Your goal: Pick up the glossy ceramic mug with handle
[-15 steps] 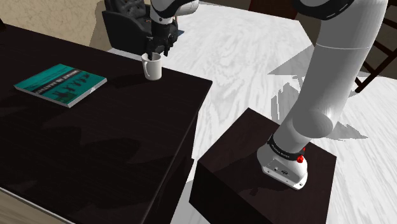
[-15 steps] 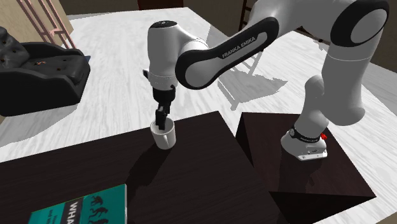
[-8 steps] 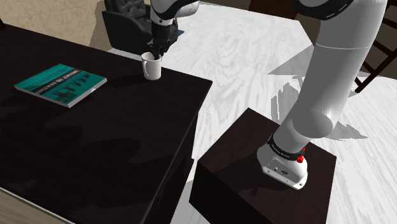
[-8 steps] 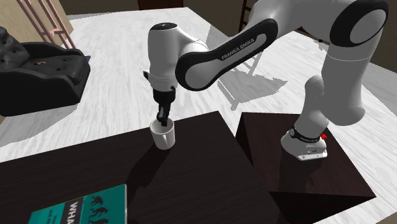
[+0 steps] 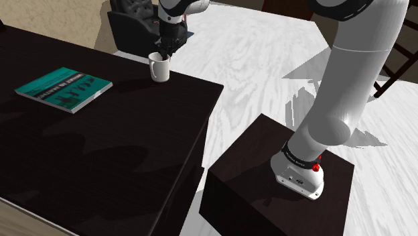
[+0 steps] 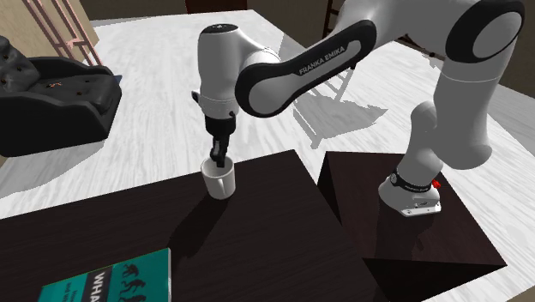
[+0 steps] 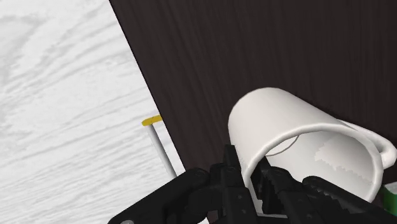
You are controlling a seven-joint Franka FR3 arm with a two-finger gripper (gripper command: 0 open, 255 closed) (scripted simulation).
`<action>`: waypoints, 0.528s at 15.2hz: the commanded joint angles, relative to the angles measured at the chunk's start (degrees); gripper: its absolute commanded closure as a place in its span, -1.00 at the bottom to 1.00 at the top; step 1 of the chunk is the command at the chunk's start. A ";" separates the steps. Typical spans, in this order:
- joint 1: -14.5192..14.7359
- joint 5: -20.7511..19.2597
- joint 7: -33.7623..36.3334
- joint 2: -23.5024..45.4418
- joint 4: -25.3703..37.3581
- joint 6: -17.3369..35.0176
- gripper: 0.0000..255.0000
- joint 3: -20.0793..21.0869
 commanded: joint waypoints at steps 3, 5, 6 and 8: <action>0.04 -0.01 0.21 -0.77 1.89 -2.64 1.00 0.04; 0.04 -0.01 0.28 -1.09 3.02 -4.08 1.00 0.05; 0.04 -0.01 0.31 -1.22 3.60 -4.80 1.00 0.05; 0.03 -0.01 0.38 -1.46 4.82 -6.25 1.00 0.05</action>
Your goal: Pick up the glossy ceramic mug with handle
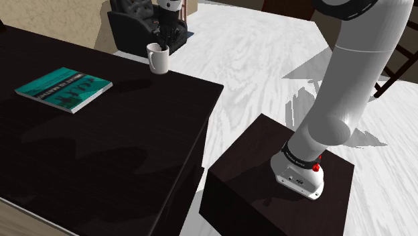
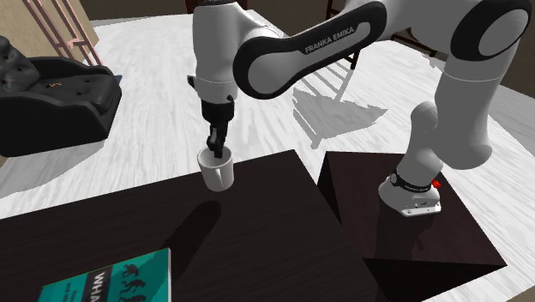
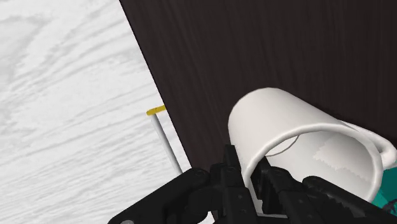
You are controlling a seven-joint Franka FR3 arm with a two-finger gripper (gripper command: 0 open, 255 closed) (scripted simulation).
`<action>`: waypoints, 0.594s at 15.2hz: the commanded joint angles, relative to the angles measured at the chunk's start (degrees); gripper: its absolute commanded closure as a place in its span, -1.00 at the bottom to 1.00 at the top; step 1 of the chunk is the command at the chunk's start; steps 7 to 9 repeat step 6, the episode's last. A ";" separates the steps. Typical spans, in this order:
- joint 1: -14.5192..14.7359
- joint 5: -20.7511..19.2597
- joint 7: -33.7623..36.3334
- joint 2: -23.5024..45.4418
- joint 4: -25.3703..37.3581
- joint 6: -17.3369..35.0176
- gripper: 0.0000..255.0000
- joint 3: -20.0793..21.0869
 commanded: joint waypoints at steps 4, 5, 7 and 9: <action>-0.02 -0.02 0.16 -0.43 3.36 -3.79 1.00 0.00; -0.02 -0.02 0.16 -0.45 3.45 -3.90 1.00 0.00; -0.02 -0.02 0.16 -0.44 3.46 -3.90 1.00 0.00; -0.02 -0.02 0.16 -0.44 3.46 -3.90 1.00 0.00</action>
